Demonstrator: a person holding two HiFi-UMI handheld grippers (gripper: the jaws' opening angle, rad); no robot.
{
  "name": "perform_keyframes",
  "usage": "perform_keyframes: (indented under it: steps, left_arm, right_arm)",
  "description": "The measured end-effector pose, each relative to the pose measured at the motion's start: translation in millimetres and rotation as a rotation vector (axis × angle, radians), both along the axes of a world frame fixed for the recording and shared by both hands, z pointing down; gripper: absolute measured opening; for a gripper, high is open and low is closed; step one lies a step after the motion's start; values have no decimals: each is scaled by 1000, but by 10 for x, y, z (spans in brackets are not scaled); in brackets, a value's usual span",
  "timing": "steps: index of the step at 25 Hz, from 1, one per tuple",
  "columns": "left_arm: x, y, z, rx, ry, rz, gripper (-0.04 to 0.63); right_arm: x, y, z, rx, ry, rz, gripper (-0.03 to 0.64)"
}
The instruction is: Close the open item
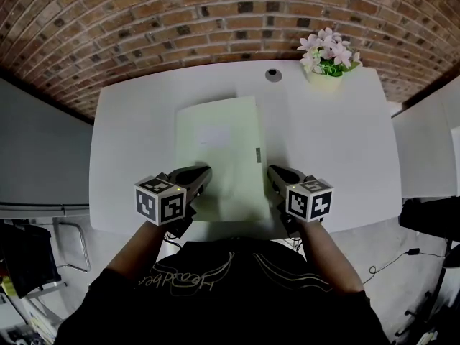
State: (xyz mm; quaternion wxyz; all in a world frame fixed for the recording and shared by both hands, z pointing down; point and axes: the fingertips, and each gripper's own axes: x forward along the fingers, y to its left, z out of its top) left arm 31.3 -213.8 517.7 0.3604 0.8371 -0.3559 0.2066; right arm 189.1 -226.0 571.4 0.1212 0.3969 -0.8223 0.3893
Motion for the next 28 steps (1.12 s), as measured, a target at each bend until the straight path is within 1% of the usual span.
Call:
perform_keyframes:
  steps: [4,14,24,28]
  left_arm:
    - [34,12,47,8,-36,20,3]
    - [128,60,128,34,-134,64,3]
    - [185,84,300,18,-250,114,3]
    - [202,103,356,2,-290,140,3]
  right_arm:
    - [2,3,4,3,-1,0,3]
    - [-1,26,7,-22,-49,3,3]
    - [-19,21,-55,-9,-70,-8,3]
    - [-4,10,-76,0,-61,1,3]
